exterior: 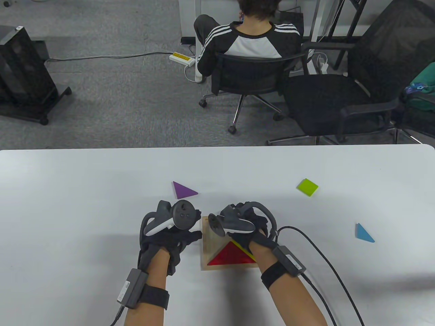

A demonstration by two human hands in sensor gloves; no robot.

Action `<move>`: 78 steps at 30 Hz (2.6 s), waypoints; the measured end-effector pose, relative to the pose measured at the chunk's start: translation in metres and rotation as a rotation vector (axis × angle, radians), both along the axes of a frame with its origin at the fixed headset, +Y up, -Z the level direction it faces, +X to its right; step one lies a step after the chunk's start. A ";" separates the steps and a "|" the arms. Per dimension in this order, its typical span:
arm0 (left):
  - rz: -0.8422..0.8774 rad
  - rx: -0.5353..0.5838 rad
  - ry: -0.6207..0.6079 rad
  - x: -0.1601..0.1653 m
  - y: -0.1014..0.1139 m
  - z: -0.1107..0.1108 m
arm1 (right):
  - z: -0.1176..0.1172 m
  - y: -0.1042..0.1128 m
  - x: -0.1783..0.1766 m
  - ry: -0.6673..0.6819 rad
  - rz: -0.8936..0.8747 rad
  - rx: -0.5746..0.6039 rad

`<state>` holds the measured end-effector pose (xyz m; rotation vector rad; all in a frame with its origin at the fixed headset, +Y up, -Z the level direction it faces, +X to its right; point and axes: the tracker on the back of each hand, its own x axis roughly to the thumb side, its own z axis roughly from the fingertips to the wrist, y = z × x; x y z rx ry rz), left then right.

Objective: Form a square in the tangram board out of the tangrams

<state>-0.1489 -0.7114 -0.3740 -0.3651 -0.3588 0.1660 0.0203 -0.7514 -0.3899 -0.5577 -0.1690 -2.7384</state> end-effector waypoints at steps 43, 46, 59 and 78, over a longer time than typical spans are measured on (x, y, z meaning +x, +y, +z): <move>0.039 0.098 0.038 -0.020 0.035 0.008 | 0.024 0.054 0.053 -0.034 -0.070 0.112; 0.026 0.120 0.061 -0.027 0.044 0.010 | 0.027 0.056 0.055 -0.026 -0.080 0.121; -0.212 0.040 0.166 -0.051 0.026 0.010 | 0.034 0.055 0.065 -0.023 -0.122 0.131; -0.457 -0.076 0.180 -0.069 -0.039 0.003 | 0.037 0.032 0.076 -0.041 -0.141 0.101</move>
